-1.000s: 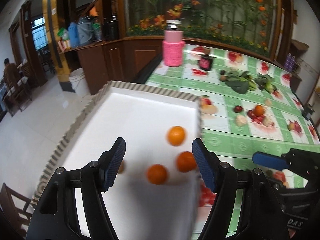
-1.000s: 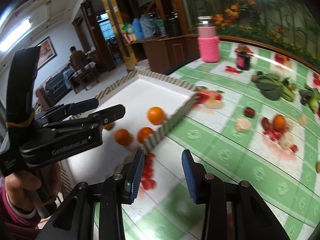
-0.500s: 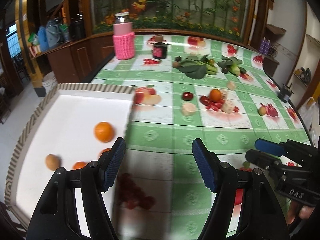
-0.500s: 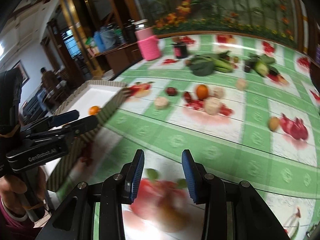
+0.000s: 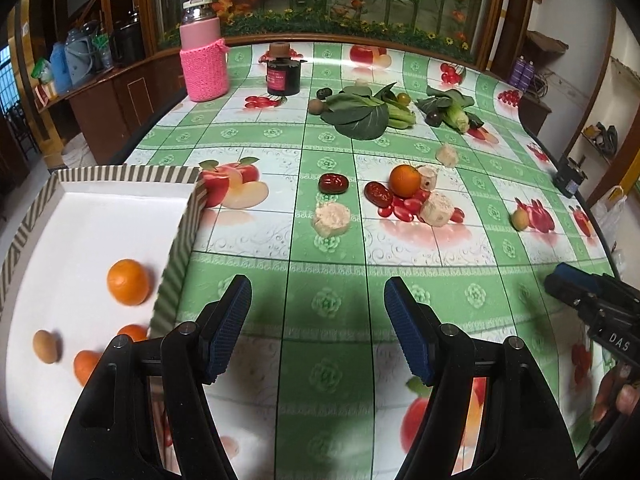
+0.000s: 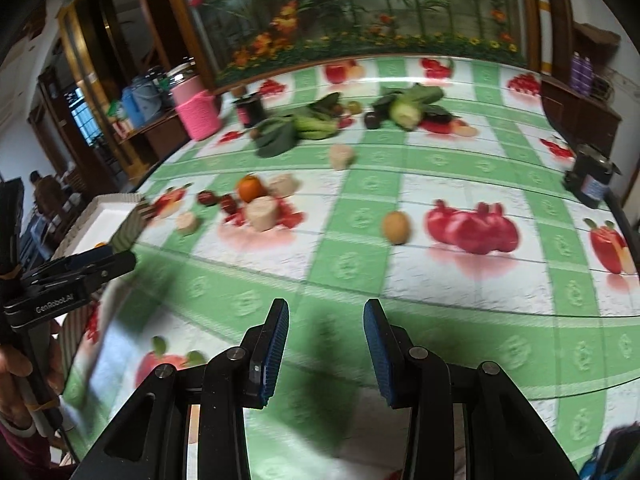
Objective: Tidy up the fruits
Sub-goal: 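Move both open tools back over the table fruits, then grasp a small tan round fruit with the right tool while the left grasps a beige lumpy piece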
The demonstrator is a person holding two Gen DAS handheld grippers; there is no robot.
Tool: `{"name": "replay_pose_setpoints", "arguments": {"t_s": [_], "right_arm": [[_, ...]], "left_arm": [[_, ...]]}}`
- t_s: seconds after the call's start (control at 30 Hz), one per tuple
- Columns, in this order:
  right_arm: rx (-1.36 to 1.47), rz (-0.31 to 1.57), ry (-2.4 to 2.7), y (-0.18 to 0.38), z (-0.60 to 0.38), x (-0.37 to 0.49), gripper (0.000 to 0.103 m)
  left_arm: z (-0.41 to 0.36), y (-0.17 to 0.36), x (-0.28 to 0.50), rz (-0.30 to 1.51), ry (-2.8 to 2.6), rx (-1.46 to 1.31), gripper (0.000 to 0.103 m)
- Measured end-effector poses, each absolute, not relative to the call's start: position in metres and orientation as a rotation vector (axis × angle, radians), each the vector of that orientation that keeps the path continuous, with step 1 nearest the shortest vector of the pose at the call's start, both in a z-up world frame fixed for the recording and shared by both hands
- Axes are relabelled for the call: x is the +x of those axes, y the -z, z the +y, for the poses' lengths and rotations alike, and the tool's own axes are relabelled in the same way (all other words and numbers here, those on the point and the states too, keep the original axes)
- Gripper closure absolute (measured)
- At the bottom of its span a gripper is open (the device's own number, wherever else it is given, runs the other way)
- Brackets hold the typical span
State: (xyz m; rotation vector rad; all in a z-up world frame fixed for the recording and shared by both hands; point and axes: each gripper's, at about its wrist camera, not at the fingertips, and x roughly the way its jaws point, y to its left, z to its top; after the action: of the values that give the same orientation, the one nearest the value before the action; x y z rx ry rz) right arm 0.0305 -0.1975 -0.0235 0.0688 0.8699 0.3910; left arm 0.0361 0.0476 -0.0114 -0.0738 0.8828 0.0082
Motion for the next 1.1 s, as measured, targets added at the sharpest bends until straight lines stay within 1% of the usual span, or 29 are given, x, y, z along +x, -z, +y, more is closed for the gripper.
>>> {"name": "replay_pose_setpoints", "arguments": {"t_s": [0.13, 0.37, 0.53, 0.57, 0.6, 0.7, 0.9, 0.93, 0.97, 1.07, 1.1], "right_arm": [[0.075, 0.870, -0.341, 0.024, -0.210, 0.049, 0.065], [-0.021, 0.889, -0.285, 0.032, -0.202, 0.088, 0.065], [0.009, 0.907, -0.296, 0.041, -0.204, 0.108, 0.065], [0.022, 0.904, -0.320, 0.042, -0.204, 0.111, 0.066], [0.024, 0.902, -0.331, 0.042, -0.203, 0.112, 0.070], [-0.009, 0.900, -0.326, 0.046, -0.198, 0.112, 0.076], [-0.016, 0.891, -0.331, 0.046, -0.198, 0.110, 0.078], [-0.020, 0.890, -0.331, 0.046, -0.197, 0.110, 0.078], [-0.023, 0.890, -0.331, 0.046, -0.197, 0.110, 0.078], [-0.023, 0.885, -0.332, 0.046, -0.198, 0.109, 0.079], [-0.023, 0.884, -0.332, 0.046, -0.198, 0.109, 0.079]], "left_arm": [[0.047, 0.014, 0.047, 0.892, -0.013, -0.076, 0.033], [0.049, 0.020, 0.063, 0.918, -0.022, -0.100, 0.033], [0.047, 0.025, 0.074, 0.930, -0.032, -0.100, 0.033], [0.046, 0.027, 0.077, 0.932, -0.033, -0.101, 0.033], [0.046, 0.028, 0.079, 0.934, -0.036, -0.103, 0.033], [0.045, 0.032, 0.087, 0.942, -0.044, -0.101, 0.033], [0.043, 0.039, 0.103, 0.936, -0.054, -0.096, 0.034], [0.043, 0.041, 0.105, 0.933, -0.054, -0.097, 0.035], [0.043, 0.043, 0.106, 0.931, -0.053, -0.097, 0.044], [0.044, 0.047, 0.107, 0.922, -0.059, -0.077, 0.065], [0.044, 0.047, 0.107, 0.920, -0.063, -0.075, 0.068]]}}
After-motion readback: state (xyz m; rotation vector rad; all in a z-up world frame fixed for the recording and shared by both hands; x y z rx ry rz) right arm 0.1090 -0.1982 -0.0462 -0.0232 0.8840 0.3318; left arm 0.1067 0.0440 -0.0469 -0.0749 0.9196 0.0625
